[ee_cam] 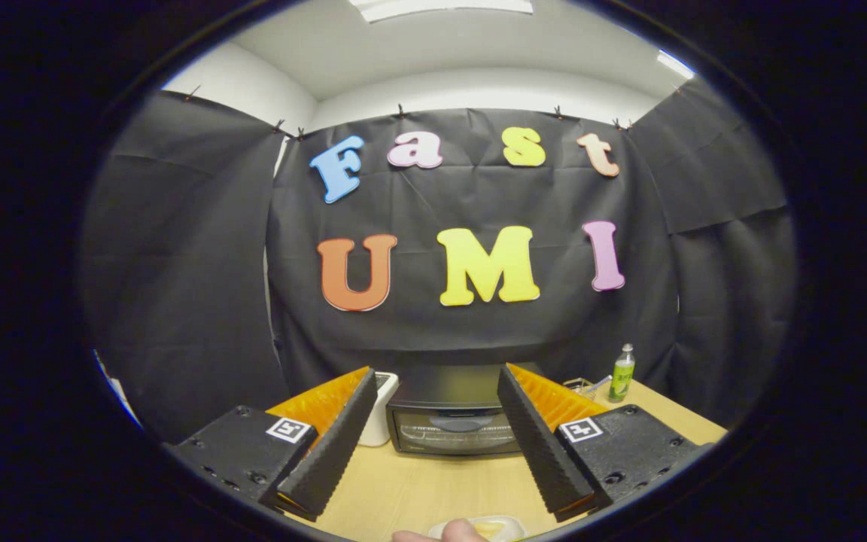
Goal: Open the toaster oven, put the food inside, and close the toaster oven door.
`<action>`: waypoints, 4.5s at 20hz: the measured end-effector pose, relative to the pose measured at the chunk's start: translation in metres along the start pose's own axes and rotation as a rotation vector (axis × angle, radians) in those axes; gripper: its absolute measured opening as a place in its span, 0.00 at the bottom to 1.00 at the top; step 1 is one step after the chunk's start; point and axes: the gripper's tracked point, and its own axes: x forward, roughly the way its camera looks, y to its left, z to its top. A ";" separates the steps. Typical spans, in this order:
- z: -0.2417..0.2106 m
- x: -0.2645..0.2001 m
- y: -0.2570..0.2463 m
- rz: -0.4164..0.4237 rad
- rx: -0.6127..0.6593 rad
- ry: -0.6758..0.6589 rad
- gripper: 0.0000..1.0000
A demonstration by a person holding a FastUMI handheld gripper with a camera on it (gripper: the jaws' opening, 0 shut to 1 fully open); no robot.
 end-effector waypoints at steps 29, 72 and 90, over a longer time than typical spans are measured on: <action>-0.190 0.205 -0.044 -0.120 -0.058 0.198 1.00; -0.245 -0.065 -0.053 -0.151 0.014 0.466 1.00; -0.353 -0.088 -0.062 -0.208 0.107 0.700 0.95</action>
